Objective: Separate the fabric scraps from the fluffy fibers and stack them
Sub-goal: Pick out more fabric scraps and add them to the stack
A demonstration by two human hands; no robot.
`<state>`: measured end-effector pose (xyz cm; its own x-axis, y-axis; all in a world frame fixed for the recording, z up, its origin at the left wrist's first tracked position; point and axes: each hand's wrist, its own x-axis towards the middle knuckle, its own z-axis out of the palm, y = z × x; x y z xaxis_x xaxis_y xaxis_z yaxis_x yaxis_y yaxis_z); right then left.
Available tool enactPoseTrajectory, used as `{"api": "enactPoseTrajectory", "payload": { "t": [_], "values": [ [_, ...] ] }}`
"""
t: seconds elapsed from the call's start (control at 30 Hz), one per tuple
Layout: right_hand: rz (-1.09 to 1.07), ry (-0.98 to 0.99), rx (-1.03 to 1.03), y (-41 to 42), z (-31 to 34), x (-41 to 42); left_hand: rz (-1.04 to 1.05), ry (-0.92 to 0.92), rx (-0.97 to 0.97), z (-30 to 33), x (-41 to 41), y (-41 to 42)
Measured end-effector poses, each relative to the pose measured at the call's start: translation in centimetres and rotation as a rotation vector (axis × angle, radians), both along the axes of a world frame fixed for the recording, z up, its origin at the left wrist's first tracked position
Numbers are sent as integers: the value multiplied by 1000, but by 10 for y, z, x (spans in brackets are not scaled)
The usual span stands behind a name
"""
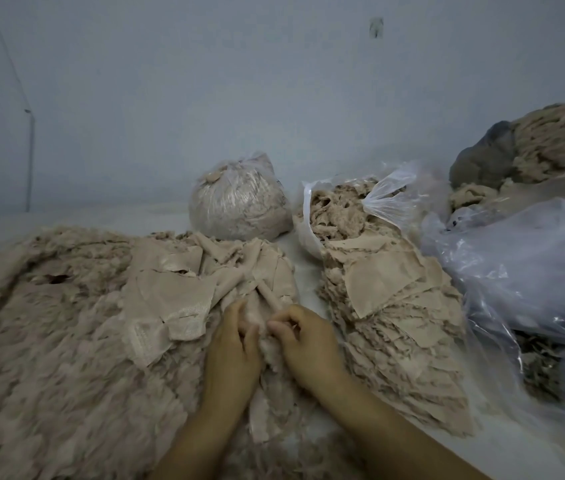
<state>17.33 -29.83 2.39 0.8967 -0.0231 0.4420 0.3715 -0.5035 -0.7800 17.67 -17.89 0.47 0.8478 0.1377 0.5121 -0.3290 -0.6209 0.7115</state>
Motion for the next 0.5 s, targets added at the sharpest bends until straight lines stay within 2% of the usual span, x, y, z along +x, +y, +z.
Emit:
{"api": "enactPoseTrajectory", "payload": {
  "t": [0.17, 0.27, 0.4, 0.5],
  "values": [
    [274, 103, 52, -3, 13, -21, -25, 55, -43, 5, 5, 7],
    [210, 64, 126, -17, 20, -28, -35, -20, 27, 11, 3, 7],
    [64, 8, -208, -27, 15, -31, -211, -115, 118, 20, -6, 2],
    [-23, -163, -227, -26, 14, -34, -252, -203, 92, 26, -9, 4]
  ]
}}
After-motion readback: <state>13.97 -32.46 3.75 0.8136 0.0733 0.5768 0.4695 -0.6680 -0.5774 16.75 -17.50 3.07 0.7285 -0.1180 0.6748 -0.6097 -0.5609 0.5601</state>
